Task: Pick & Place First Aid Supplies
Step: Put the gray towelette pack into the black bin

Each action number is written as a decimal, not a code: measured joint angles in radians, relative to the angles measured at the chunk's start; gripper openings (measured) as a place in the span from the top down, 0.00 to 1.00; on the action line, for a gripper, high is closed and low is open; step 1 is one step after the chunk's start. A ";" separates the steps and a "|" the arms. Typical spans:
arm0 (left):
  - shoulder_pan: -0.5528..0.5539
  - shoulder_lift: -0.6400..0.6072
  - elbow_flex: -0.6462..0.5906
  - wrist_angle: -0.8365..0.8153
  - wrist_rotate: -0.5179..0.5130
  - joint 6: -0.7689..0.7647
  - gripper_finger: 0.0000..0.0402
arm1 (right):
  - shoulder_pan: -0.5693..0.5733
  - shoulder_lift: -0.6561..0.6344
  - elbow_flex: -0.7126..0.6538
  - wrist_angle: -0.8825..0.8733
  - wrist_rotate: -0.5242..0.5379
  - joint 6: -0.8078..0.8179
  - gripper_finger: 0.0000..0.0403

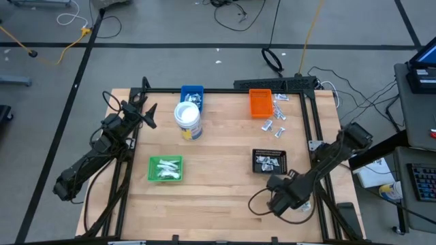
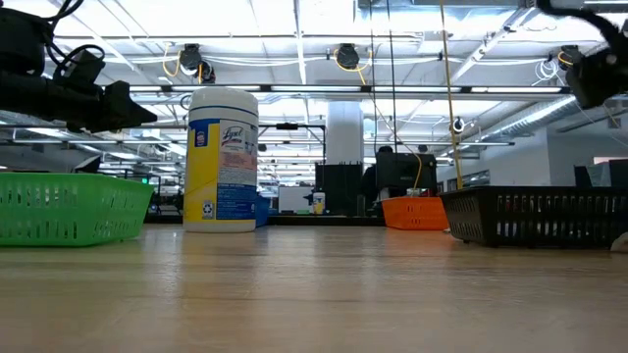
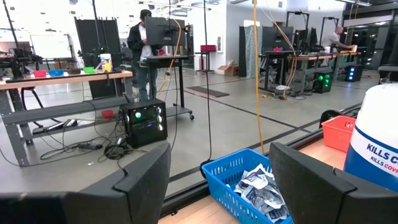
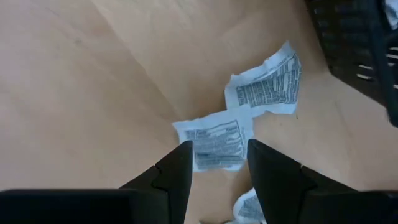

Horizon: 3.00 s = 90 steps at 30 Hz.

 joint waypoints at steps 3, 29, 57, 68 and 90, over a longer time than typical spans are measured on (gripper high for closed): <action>0.000 0.000 0.000 0.000 0.000 0.000 0.32 | 0.000 0.038 0.000 0.014 -0.011 -0.003 0.64; 0.000 0.000 0.000 0.000 0.000 0.000 0.32 | -0.001 0.081 -0.001 0.158 -0.073 -0.131 0.98; 0.000 0.000 0.000 0.000 0.000 0.000 0.32 | -0.077 -0.189 -0.001 0.060 -0.145 -0.703 0.99; 0.000 0.000 0.000 0.000 0.000 0.000 0.32 | -0.315 -0.247 -0.001 0.016 -0.142 -0.888 0.99; 0.000 0.000 0.000 0.000 0.000 0.000 0.32 | -0.610 -0.230 -0.104 0.145 -0.143 -1.070 0.98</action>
